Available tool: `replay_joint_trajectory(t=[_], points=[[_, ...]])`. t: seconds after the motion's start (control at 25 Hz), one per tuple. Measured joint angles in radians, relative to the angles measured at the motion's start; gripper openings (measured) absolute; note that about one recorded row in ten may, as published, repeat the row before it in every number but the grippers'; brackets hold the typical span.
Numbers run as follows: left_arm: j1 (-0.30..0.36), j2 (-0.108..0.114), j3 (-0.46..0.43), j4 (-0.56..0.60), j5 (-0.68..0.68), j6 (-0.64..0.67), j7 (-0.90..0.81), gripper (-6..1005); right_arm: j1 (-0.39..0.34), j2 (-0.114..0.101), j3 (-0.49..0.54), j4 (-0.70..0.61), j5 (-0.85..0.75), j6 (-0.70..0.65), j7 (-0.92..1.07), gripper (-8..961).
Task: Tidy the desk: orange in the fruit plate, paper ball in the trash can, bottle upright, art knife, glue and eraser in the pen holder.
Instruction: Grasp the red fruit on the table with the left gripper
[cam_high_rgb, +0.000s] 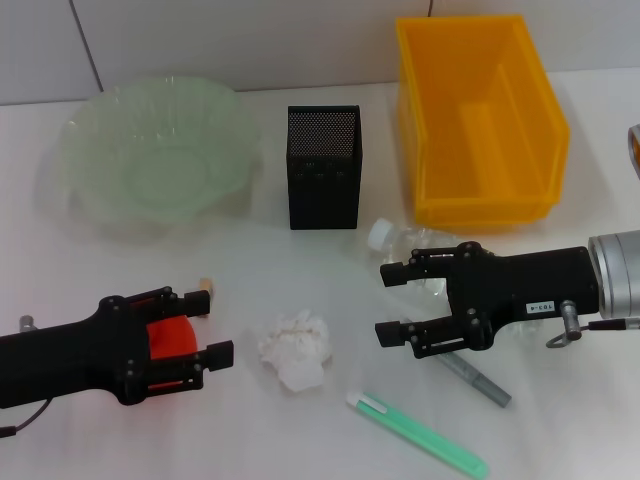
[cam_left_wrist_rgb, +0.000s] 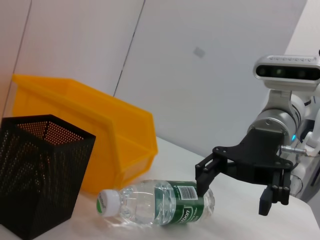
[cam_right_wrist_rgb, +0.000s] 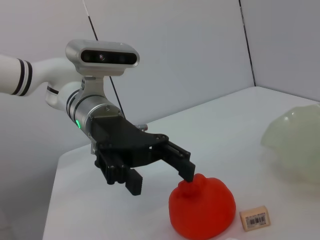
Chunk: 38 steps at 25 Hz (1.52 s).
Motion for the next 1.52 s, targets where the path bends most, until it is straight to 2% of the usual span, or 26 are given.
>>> replay_joint_trajectory(t=[0.64, 0.84, 0.92, 1.04, 1.16, 1.2, 1.52], points=[[0.001, -0.002, 0.003, 0.0, 0.0, -0.016, 0.006, 752, -0.007, 0.001, -0.041, 0.008, 0.002, -0.002, -0.027, 790], [0.023, -0.005, -0.006, 0.045, -0.008, -0.013, 0.007, 742, -0.01, 0.001, -0.035, 0.01, 0.005, -0.002, -0.028, 790], [0.053, -0.009, -0.022, 0.081, -0.017, -0.061, 0.036, 738, -0.011, 0.002, -0.034, 0.01, 0.005, -0.002, -0.028, 790], [0.07, -0.011, -0.052, 0.056, -0.04, -0.101, 0.116, 733, -0.012, 0.002, -0.034, 0.011, 0.005, -0.002, -0.028, 790], [0.07, -0.011, -0.052, 0.056, -0.04, -0.101, 0.116, 727, -0.013, 0.002, -0.035, 0.011, 0.006, -0.002, -0.029, 790], [0.083, -0.01, -0.077, 0.005, -0.071, -0.139, 0.206, 725, -0.013, 0.002, -0.035, 0.011, 0.006, -0.002, -0.029, 790], [0.078, -0.01, -0.059, -0.031, -0.03, -0.223, 0.219, 709, -0.013, 0.002, -0.038, 0.011, 0.006, -0.002, -0.029, 790]])
